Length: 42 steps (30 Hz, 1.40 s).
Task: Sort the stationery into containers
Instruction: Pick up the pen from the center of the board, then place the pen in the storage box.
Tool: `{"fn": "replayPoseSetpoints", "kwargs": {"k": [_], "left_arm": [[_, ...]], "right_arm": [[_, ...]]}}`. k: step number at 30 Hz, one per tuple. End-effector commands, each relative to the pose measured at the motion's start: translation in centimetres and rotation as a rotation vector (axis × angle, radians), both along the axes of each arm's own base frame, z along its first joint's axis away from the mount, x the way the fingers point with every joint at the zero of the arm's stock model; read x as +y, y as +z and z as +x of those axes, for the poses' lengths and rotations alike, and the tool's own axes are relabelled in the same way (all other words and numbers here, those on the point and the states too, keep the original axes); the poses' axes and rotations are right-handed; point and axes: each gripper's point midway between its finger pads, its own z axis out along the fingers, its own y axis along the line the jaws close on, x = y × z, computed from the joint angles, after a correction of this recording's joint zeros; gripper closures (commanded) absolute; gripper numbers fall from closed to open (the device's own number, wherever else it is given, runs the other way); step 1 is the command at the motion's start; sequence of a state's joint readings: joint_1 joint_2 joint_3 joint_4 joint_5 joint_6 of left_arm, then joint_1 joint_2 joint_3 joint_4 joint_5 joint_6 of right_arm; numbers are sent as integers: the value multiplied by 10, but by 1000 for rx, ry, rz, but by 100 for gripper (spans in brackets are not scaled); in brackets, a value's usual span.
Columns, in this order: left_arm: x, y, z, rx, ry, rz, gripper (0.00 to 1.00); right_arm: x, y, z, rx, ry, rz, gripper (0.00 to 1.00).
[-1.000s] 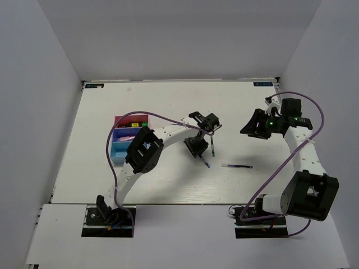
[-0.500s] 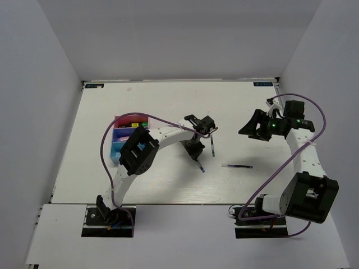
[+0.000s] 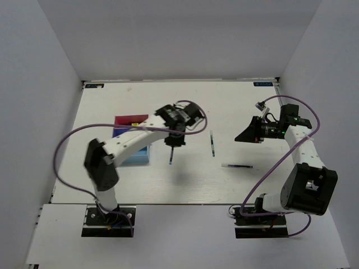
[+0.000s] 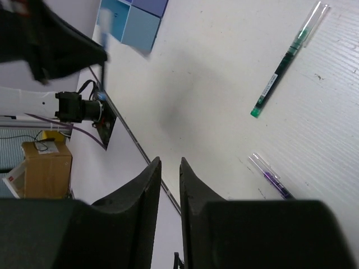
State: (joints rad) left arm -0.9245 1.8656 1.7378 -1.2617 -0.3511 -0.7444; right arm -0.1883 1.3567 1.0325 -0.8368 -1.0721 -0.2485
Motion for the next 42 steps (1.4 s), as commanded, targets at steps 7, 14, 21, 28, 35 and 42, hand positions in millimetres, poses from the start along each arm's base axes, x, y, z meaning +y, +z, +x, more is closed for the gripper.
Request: {"fn": "replayPoseSetpoints", "kwargs": {"k": [7, 14, 21, 28, 35, 42], "left_arm": [[158, 56, 18, -264, 193, 105, 100], [224, 34, 6, -337, 700, -73, 100], [216, 29, 30, -432, 998, -262, 100], [213, 19, 56, -469, 1150, -324, 100], [221, 10, 66, -520, 1172, -275, 100], [223, -12, 57, -498, 1171, -209, 100]], "right_arm": [[4, 8, 1, -48, 33, 30, 74], [6, 5, 2, -27, 26, 44, 73], [8, 5, 0, -21, 33, 59, 72], [8, 5, -2, -24, 38, 70, 70], [10, 8, -4, -20, 65, 91, 66], [10, 6, -5, -16, 91, 90, 45]]}}
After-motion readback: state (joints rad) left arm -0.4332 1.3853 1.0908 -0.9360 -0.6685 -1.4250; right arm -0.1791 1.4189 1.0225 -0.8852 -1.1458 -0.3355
